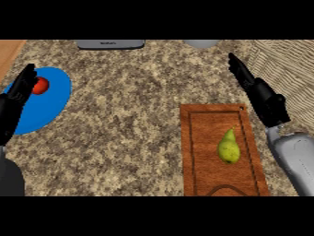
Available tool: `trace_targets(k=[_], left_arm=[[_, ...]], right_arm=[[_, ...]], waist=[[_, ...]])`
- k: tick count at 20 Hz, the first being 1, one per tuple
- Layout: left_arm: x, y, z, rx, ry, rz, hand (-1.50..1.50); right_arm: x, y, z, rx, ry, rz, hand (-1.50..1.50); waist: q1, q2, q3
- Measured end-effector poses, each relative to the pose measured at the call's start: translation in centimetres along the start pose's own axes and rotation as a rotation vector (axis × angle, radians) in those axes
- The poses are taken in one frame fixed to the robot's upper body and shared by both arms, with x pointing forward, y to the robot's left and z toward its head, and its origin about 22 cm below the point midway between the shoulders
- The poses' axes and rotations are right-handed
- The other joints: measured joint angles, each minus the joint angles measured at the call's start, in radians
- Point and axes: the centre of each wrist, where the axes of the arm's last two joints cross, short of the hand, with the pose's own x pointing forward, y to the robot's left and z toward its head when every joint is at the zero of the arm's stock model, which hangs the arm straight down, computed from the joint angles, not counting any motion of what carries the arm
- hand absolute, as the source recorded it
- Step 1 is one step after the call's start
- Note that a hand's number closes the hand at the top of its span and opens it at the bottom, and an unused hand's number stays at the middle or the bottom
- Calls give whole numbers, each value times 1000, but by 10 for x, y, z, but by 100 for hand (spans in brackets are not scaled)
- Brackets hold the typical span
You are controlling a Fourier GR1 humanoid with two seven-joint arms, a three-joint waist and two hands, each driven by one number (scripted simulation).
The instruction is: Pick the pear from the cutting board and place it in the basket
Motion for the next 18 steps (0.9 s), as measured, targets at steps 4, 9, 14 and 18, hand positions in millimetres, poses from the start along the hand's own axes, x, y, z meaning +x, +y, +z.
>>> trace_targets(k=[4,9,14,18], left_arm=[[-3,-7,-1,21,60,43,0],[-14,-20,-1,19,180,158,0],[-20,-28,0,14,255,215,0],[-19,-27,-1,18,282,228,0]], right_arm=[[-12,-29,-2,-53,-45,-178,150],[-24,-45,0,90,-157,-204,-150],[-28,21,-9,161,-242,-114,-150],[7,44,-30,126,-213,-79,-150]], waist=[[0,7,-23],[14,18,-33],[5,8,-38],[-4,3,-40]])
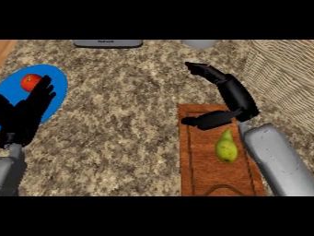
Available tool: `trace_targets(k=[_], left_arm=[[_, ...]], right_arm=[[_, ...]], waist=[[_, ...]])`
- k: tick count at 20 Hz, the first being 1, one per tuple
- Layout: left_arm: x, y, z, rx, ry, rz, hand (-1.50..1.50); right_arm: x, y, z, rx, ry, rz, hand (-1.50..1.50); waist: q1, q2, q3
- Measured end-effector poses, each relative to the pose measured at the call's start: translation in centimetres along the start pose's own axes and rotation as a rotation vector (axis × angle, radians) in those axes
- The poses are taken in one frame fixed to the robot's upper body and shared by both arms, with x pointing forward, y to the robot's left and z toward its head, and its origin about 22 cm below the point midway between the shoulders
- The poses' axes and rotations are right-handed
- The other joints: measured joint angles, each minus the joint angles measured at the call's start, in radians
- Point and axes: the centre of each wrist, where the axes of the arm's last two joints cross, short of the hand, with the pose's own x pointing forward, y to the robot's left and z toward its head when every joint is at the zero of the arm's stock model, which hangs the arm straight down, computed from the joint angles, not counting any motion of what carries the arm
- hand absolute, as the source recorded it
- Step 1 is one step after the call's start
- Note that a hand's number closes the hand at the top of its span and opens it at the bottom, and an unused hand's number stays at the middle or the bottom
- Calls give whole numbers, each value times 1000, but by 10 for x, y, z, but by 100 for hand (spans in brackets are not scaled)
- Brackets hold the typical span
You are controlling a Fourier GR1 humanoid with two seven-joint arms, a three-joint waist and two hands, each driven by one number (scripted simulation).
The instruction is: Pick the pear from the cutting board and place it in the basket
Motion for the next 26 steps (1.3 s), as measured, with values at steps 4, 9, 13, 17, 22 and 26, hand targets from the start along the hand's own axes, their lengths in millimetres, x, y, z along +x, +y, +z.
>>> trace_targets(k=[4,9,13,17,22,26], left_arm=[[-4,1,1,0,12,8,0],[-6,0,0,4,19,9,0],[-3,-3,-1,-2,15,10,0],[-4,-5,-1,-7,14,10,0],[-6,-8,2,-3,10,15,0],[0,1,4,-1,14,8,0]], right_arm=[[40,-14,-28,42,133,59,-150],[81,-55,-49,114,353,345,-150],[115,-93,-62,111,535,565,-150],[145,-123,-75,160,664,629,-150],[145,-153,-76,323,777,585,-150],[145,-175,-66,380,791,519,-150]], waist=[[-4,-4,-2],[-5,-6,-5],[-1,-6,-4],[3,-3,-3],[3,-1,-2],[-2,-2,-1]])
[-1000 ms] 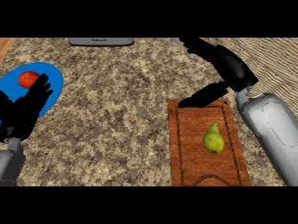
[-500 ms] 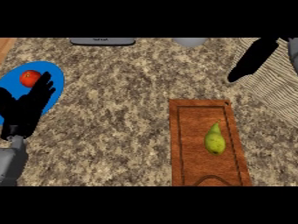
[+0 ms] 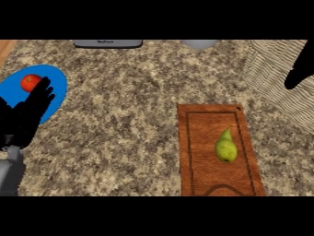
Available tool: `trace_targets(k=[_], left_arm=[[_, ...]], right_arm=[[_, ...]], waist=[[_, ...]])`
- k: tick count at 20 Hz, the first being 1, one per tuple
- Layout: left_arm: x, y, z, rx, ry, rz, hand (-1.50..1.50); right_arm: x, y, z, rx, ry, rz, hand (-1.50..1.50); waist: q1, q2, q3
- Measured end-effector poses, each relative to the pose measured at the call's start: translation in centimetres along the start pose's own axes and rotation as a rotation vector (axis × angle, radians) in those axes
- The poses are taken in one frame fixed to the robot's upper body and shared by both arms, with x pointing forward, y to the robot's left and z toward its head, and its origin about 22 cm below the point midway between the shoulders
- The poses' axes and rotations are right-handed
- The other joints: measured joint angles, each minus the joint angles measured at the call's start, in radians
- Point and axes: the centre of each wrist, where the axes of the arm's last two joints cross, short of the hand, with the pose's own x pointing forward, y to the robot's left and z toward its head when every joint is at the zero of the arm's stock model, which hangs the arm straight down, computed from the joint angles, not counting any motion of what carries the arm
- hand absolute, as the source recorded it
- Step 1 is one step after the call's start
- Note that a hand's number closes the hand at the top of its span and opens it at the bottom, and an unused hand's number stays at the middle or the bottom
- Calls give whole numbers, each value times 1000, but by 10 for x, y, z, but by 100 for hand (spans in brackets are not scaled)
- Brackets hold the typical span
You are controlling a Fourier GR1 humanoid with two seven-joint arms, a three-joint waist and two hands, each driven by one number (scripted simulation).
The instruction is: Pick the pear from the cutting board and place it in the basket
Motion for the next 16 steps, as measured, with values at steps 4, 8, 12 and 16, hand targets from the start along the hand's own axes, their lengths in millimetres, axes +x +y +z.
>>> trace_targets(k=[4,8,12,16], left_arm=[[0,-2,0,4,-3,2,0],[-6,3,3,14,-1,5,0],[-10,-1,6,12,1,6,0],[-4,4,3,15,-3,5,0]], right_arm=[[-25,-4,16,27,-43,-71,-150],[-55,6,33,-3,-77,-115,-150],[-73,27,34,-19,-104,-151,-150],[-85,67,23,-39,-118,-169,-150]], waist=[[-12,-3,0],[-20,-4,0],[-15,-3,0],[-15,-2,1]])
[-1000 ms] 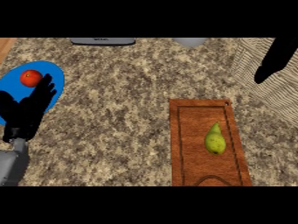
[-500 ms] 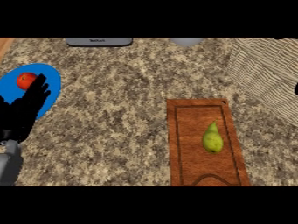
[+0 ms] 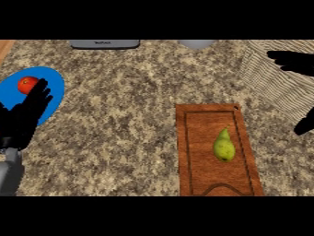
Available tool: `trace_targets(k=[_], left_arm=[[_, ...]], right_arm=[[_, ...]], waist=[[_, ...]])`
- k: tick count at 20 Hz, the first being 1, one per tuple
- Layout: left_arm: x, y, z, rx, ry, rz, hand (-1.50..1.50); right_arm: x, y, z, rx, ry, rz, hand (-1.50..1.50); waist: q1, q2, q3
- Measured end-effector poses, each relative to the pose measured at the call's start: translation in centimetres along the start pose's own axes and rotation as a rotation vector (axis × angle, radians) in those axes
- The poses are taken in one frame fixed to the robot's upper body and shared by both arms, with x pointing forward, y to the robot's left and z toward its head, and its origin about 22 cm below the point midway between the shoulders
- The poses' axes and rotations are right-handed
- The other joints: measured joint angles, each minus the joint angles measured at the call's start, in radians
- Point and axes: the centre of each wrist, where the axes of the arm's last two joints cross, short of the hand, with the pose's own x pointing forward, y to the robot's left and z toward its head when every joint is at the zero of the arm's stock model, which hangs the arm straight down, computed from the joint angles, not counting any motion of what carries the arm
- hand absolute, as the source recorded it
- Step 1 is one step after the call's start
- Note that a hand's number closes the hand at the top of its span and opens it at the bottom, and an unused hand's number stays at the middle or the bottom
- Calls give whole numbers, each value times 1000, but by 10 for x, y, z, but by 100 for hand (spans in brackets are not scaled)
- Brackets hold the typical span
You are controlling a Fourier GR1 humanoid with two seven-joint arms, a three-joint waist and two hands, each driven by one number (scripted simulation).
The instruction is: Pick the pear from the cutting board and place it in the basket
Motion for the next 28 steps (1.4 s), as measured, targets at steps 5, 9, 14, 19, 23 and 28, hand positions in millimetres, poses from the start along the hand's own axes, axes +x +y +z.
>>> trace_targets(k=[5,9,14,19,23,28], left_arm=[[6,-7,-1,-8,-4,1,0],[4,-6,-4,-7,-7,-3,0],[6,-1,-7,-11,-7,-6,0],[-4,-4,-4,-15,-4,-6,0],[-1,-6,-2,-19,-3,-6,0],[-2,-8,-1,-11,-7,-2,0]], right_arm=[[-25,45,-17,-51,-22,-23,-150],[-44,79,-32,-93,-46,-70,-150],[-49,110,-58,-102,-52,-112,-150],[-59,126,-74,-57,-1,-73,-150],[-66,129,-84,-4,35,-40,-150],[-78,138,-81,18,42,-22,-150]], waist=[[6,2,0],[8,3,0],[12,3,0],[12,3,0],[14,4,0],[11,3,0]])
